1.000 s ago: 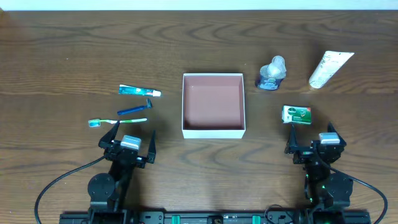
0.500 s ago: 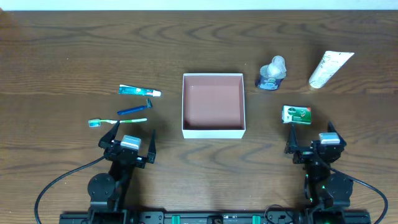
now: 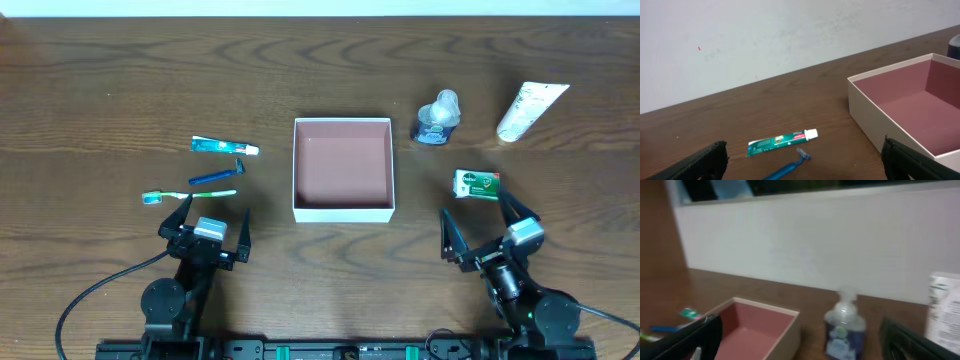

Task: Pack container
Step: 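Reach the right gripper to the white Pantene tube and grasp it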

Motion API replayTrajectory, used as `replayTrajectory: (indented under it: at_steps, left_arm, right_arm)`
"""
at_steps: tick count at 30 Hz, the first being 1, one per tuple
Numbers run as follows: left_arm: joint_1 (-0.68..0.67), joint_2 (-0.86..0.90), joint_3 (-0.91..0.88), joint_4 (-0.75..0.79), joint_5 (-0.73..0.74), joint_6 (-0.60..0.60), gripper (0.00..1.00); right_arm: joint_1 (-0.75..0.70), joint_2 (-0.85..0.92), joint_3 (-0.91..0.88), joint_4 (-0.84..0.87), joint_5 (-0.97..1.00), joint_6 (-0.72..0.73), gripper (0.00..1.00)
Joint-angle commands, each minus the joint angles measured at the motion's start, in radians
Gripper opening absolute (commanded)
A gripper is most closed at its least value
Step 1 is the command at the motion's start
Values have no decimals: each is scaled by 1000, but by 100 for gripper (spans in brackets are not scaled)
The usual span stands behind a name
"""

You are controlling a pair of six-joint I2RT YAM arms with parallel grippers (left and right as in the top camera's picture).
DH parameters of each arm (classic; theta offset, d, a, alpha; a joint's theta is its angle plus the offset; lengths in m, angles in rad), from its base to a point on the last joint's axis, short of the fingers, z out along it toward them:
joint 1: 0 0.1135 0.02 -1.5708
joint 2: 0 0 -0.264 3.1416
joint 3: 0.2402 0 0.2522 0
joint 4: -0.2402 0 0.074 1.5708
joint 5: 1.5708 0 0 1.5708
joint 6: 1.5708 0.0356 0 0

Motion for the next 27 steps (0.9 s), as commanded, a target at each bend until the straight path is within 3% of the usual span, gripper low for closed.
replayTrajectory:
  at_steps: [1,6,14,17,20,27]
  left_arm:
    - [5,-6,-15,-37,14,-9,98]
    - [5,-6,-15,-37,14,-9,98]
    - [5,-6,-15,-37,14,-9,98]
    - [5,-6,-15,-37,14,-9,98]
    - [4,-6,-15,-37,14,-9,98]
    - [5,-6,-15,-37,14,-9,98]
  right_arm:
    - [-10,62,160,-105,-77,-48,99]
    - [-10,345,505,-323,-77,-180,99]
    - [-10,939,1181,-777,-181,-184,99]
    - [-10,1037,1280,-870,-226,-120,99]
    - [-10,1115,1315,-898,-201,-160,97]
    - [-65,1212,1315,-896,174,70,94]
